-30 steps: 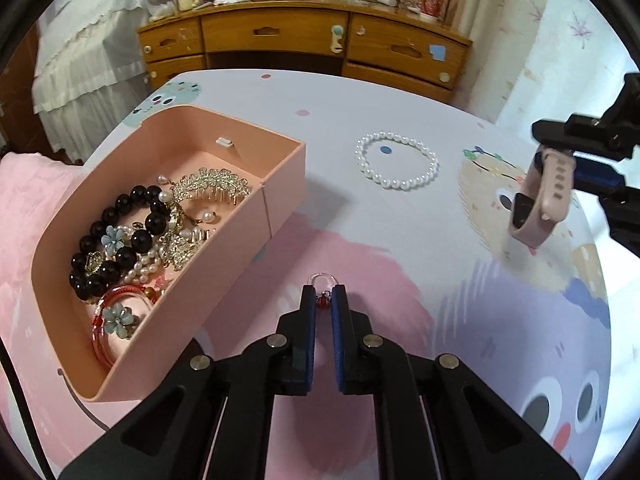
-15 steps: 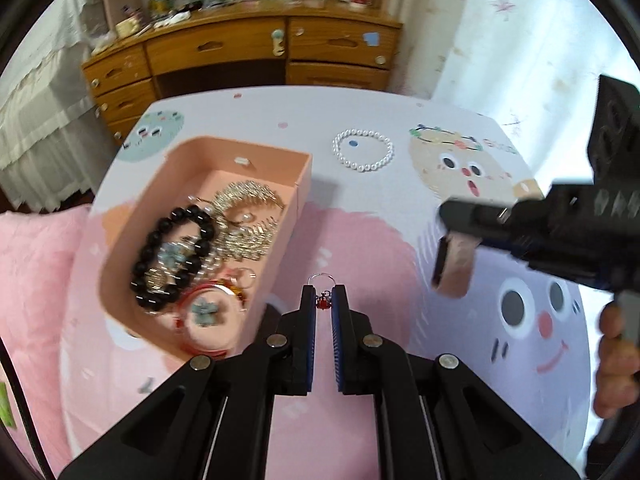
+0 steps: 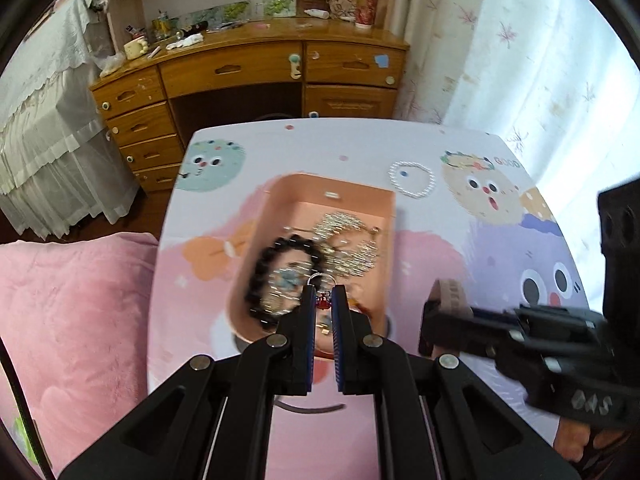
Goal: Organize jewelry
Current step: 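Carry the watch and red ring over the pink box and open both tools, then grasp the white pearl bracelet with the right tool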
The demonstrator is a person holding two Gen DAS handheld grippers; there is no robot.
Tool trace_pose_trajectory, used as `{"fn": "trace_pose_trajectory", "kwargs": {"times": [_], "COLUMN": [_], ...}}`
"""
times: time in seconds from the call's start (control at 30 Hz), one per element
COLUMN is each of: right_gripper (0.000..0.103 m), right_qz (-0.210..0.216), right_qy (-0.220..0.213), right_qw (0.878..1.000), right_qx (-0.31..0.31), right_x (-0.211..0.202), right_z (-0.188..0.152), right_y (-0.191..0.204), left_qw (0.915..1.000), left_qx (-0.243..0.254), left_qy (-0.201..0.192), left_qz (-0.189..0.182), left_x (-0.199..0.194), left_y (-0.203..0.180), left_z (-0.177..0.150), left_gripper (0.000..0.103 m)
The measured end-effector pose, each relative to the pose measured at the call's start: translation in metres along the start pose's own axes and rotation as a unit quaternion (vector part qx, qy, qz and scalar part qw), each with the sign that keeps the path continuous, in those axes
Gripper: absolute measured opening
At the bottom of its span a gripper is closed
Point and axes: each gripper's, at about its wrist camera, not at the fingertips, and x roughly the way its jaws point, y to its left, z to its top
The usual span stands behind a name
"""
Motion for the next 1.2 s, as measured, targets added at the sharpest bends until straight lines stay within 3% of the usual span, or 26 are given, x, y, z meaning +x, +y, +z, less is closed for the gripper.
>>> {"fn": "trace_pose_trajectory", "kwargs": {"times": [0.17,0.33,0.37,0.47,0.57,0.67,0.8,0.9,1.0,1.07,1.13,1.2], "right_gripper": [0.012,0.014,0.017,0.043,0.045,0.046,0.045,0.045,0.045,0.045,0.038,0.028], "right_qz": [-0.013,-0.036,-0.045,-0.069,-0.08,-0.102,-0.169,-0.202,-0.229,-0.248,-0.28,-0.281], "right_qy": [-0.001,0.004,0.008,0.021,0.008,-0.017,-0.026,-0.018,-0.002,0.009,0.025,0.04], "right_qw": [0.999,0.998,0.998,0.997,0.996,0.993,0.983,0.977,0.973,0.969,0.96,0.958], "right_qx": [-0.035,-0.043,-0.041,-0.036,-0.044,-0.059,-0.072,-0.06,-0.029,-0.006,0.021,0.049], "right_x": [0.017,0.032,0.034,0.038,0.029,0.016,0.006,0.003,0.007,0.01,0.017,0.022], "right_z": [0.005,0.017,0.019,0.022,0.023,0.029,0.05,0.073,0.096,0.111,0.125,0.137], "right_y": [0.026,0.031,0.03,0.024,0.022,0.018,-0.005,-0.033,-0.067,-0.093,-0.117,-0.137], "left_qw": [0.9999,0.9991,0.999,0.9987,0.9985,0.9989,0.9985,0.9992,0.9992,0.999,0.9986,0.9981], "left_qx": [0.002,-0.018,-0.02,-0.028,-0.031,-0.026,-0.035,-0.036,-0.04,-0.042,-0.045,-0.052], "left_qy": [-0.012,-0.018,-0.019,-0.01,0.007,0.01,0.021,0.013,0.0,-0.006,-0.003,-0.004], "left_qz": [-0.001,-0.034,-0.035,-0.042,-0.045,-0.039,-0.037,-0.012,0.001,0.015,0.026,0.033], "left_x": [0.005,0.013,0.014,0.021,0.028,0.031,0.034,0.03,0.025,0.023,0.024,0.024], "left_y": [0.027,0.042,0.043,0.043,0.043,0.043,0.046,0.045,0.043,0.041,0.041,0.042], "left_z": [0.011,0.02,0.021,0.023,0.023,0.022,0.022,0.024,0.026,0.027,0.028,0.027], "left_gripper": [0.005,0.005,0.005,0.007,0.012,0.026,0.067,0.071,0.09,0.091,0.091,0.091]}}
